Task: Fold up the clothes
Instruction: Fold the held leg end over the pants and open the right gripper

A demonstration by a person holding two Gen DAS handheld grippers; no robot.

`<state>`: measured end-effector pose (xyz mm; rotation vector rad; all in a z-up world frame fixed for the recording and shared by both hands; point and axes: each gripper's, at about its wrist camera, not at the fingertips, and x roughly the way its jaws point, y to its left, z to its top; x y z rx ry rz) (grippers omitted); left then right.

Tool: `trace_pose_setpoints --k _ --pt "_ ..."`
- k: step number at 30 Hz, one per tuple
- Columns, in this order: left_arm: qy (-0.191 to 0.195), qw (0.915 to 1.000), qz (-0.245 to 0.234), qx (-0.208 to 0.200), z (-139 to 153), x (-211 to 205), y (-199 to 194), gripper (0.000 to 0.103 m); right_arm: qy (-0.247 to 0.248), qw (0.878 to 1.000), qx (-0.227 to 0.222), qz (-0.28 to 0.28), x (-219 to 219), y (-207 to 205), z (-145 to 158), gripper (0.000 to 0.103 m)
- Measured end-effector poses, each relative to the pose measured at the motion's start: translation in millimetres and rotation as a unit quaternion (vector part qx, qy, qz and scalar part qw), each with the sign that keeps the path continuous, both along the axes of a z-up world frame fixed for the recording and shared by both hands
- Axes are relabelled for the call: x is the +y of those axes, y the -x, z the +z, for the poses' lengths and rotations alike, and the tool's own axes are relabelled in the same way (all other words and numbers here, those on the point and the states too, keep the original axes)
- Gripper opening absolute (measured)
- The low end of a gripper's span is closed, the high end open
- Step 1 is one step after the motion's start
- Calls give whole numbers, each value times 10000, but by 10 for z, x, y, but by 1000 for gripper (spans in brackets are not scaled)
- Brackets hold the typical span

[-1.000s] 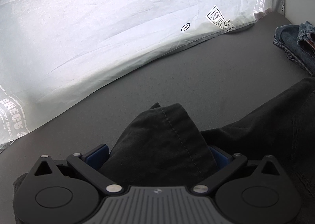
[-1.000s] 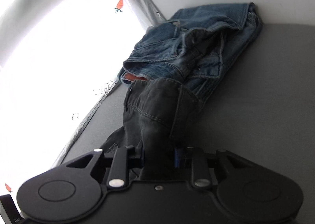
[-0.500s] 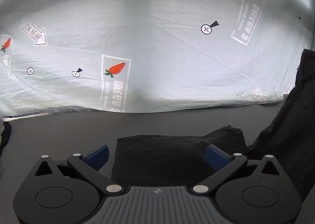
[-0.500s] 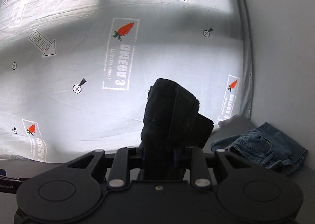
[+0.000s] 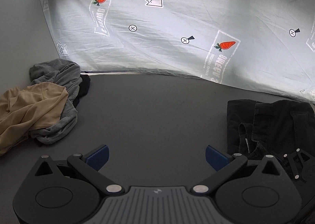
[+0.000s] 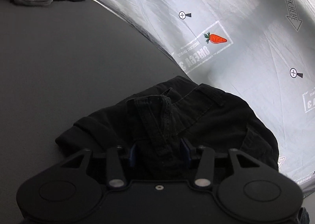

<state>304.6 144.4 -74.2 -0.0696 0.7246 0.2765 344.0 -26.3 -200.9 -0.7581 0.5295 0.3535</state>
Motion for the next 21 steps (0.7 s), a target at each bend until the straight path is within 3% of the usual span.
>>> trace_pose_setpoints --k 3,5,7,11,15,18,21 --pt "142 9992 -372 53 -79 17 -171 103 -805 9948 553 -296 -86 -98 344 62" --pt "207 9979 -614 66 -127 5 -265 103 -1150 9912 501 -414 -131 -14 558 70" --pt "233 9959 -871 78 -180 -48 -343 103 -1195 9912 266 -500 -165 133 708 79" --pt "332 9899 -1367 189 -341 -224 -484 103 -264 9929 -296 -1120 -365 395 693 83" --pt "344 9842 -1721 248 -368 -469 -489 103 668 9748 -259 -2112 -896 493 473 85" --pt "265 9813 -1893 205 -303 -645 -406 103 1079 9595 -250 -2591 -1284 546 333 85" --pt "183 9783 -2058 164 -237 -820 -321 103 1074 9542 -226 -2783 -1574 501 252 85"
